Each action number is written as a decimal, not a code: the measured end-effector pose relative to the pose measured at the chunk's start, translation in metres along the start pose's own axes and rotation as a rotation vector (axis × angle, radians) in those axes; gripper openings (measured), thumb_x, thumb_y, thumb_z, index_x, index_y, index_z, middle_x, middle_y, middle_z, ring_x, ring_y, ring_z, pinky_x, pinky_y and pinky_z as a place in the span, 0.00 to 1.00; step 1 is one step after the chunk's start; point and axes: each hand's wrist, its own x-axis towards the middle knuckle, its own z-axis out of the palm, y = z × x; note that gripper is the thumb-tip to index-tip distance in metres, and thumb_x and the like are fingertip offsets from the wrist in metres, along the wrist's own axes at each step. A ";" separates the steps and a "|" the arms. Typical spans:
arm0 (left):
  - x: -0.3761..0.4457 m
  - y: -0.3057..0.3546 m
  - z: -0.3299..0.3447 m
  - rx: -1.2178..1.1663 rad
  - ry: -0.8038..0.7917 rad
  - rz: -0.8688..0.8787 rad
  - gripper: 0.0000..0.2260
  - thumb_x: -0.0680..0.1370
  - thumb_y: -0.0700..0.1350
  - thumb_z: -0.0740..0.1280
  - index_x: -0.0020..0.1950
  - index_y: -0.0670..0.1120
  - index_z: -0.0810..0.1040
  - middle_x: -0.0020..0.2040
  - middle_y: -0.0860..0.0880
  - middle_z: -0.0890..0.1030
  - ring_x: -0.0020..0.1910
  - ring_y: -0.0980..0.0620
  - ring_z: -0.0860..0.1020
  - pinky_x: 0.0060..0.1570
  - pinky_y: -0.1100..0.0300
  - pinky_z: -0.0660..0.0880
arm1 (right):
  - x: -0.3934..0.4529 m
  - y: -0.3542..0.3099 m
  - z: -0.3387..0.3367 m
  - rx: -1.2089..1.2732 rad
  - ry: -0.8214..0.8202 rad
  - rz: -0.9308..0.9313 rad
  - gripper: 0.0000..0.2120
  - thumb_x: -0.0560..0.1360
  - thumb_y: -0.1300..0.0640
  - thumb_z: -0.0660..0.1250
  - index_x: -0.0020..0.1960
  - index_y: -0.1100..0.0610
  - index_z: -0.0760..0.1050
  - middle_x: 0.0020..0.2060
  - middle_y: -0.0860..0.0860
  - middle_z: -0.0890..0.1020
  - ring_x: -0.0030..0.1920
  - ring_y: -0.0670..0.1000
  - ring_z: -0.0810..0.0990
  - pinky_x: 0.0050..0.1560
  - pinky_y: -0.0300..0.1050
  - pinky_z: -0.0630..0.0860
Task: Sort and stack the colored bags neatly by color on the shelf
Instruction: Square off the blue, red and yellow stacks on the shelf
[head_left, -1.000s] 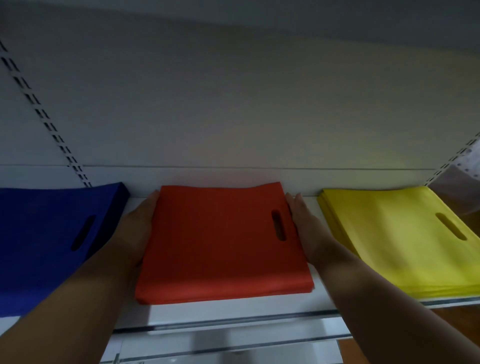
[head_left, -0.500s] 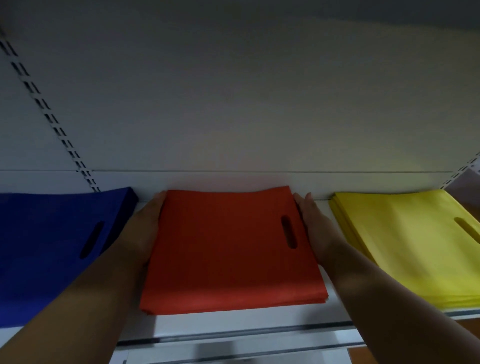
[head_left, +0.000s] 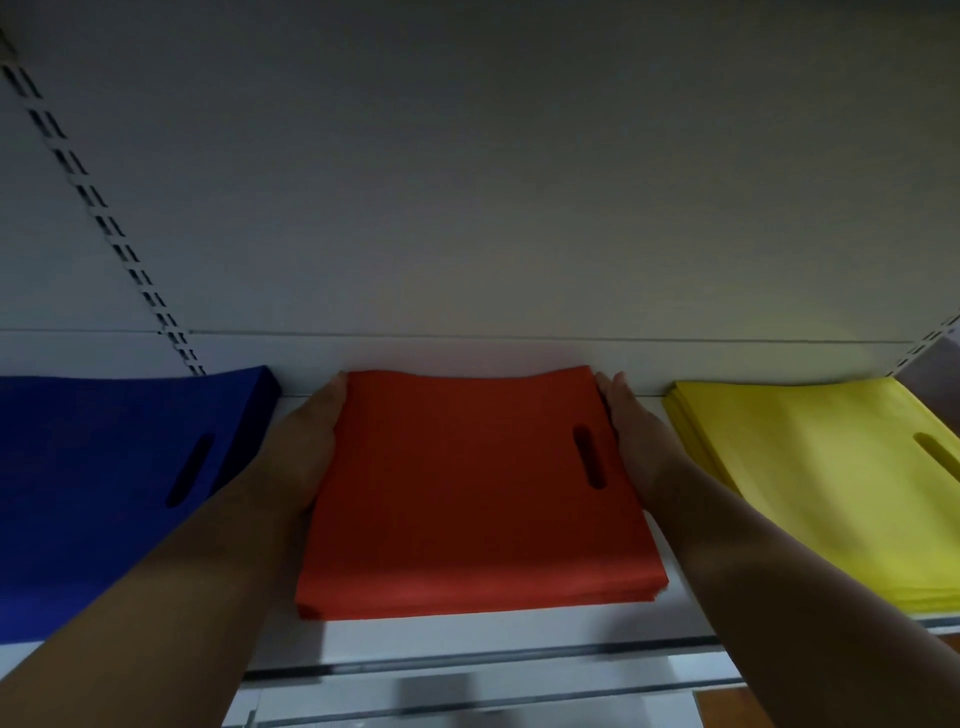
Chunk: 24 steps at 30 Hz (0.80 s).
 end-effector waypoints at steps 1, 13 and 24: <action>0.003 -0.002 -0.002 0.026 0.009 -0.001 0.12 0.77 0.64 0.64 0.48 0.57 0.79 0.45 0.53 0.83 0.39 0.56 0.83 0.30 0.67 0.75 | 0.000 -0.001 0.002 -0.011 0.003 -0.006 0.23 0.77 0.32 0.55 0.52 0.44 0.83 0.45 0.48 0.86 0.46 0.49 0.85 0.49 0.48 0.80; -0.041 -0.030 -0.026 -0.006 -0.014 -0.108 0.21 0.77 0.65 0.63 0.53 0.50 0.83 0.47 0.44 0.85 0.45 0.44 0.85 0.48 0.49 0.80 | -0.060 0.039 -0.019 0.224 -0.064 0.078 0.21 0.77 0.35 0.59 0.60 0.46 0.80 0.54 0.52 0.85 0.55 0.53 0.84 0.58 0.54 0.77; -0.065 -0.028 -0.021 0.002 0.041 -0.128 0.23 0.72 0.70 0.66 0.58 0.57 0.82 0.51 0.48 0.85 0.49 0.45 0.84 0.55 0.45 0.78 | -0.086 0.048 -0.014 0.128 -0.018 -0.071 0.32 0.70 0.28 0.63 0.68 0.44 0.73 0.61 0.48 0.81 0.65 0.50 0.77 0.66 0.56 0.72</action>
